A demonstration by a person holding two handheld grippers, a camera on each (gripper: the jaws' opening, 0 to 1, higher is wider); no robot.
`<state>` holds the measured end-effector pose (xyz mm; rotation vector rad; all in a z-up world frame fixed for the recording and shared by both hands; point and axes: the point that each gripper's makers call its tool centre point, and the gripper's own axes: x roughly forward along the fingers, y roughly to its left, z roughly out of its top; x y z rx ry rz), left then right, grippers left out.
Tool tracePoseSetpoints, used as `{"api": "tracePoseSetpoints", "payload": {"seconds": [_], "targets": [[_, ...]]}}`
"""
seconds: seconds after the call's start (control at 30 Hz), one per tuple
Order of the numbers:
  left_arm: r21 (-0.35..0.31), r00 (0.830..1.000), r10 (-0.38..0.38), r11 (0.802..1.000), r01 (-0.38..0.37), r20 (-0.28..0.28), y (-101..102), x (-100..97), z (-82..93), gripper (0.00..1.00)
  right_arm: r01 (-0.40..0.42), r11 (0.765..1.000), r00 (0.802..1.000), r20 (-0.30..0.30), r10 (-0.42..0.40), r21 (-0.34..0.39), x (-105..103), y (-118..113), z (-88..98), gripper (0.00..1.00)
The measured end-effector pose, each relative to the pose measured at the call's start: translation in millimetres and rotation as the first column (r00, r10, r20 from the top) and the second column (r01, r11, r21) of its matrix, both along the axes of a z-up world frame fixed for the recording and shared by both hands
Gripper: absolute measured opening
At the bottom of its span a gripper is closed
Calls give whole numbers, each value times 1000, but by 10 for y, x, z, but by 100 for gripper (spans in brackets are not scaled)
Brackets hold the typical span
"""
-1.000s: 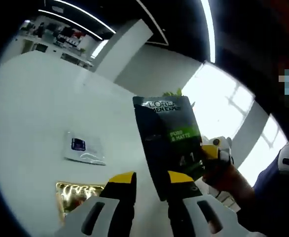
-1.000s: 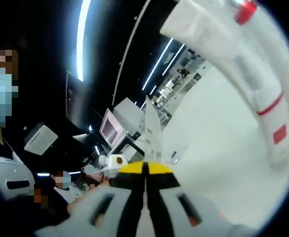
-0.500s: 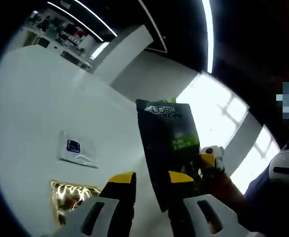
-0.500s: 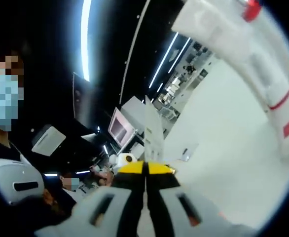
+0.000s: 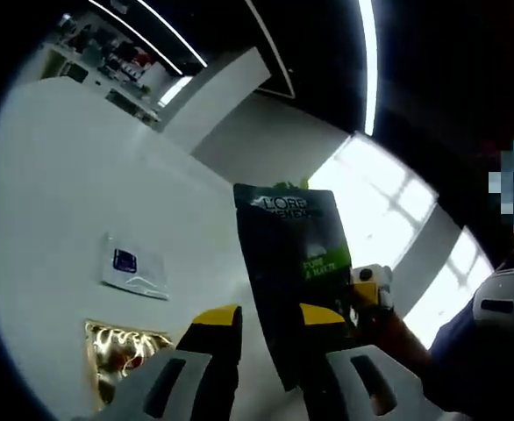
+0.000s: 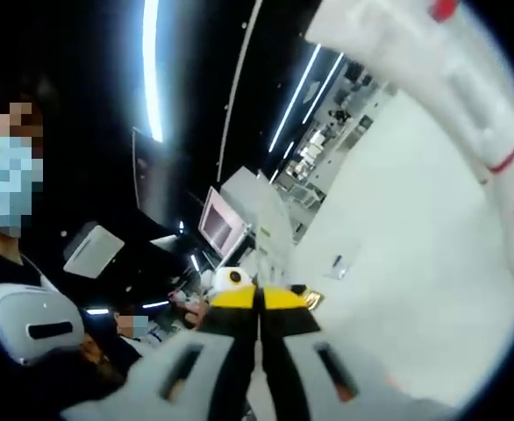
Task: Arrange the skincare products in the storage area until every visible bottle or jar stands upright without overlapping.
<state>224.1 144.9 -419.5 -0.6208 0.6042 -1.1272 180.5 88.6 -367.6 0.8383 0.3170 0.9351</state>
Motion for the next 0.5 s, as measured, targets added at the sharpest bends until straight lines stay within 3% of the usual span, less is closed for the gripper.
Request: {"api": "tracePoseSetpoints", "payload": {"seconds": [0.1,0.23,0.5], "targets": [[-15,1000,-7,1000,7,-8,-16,-16,2,23,-11,1000,1000,-4,11,9,-25,23,5,0],[-104,997,-40,994,34,-60,-49,-70,63,23,-30,999,999,-13,30,25,-64,60,12,0],[-115,997,-45,993,37,-70,-22,-107,48,19,-30,998,999,-36,32,53,-78,65,-23,0]]}}
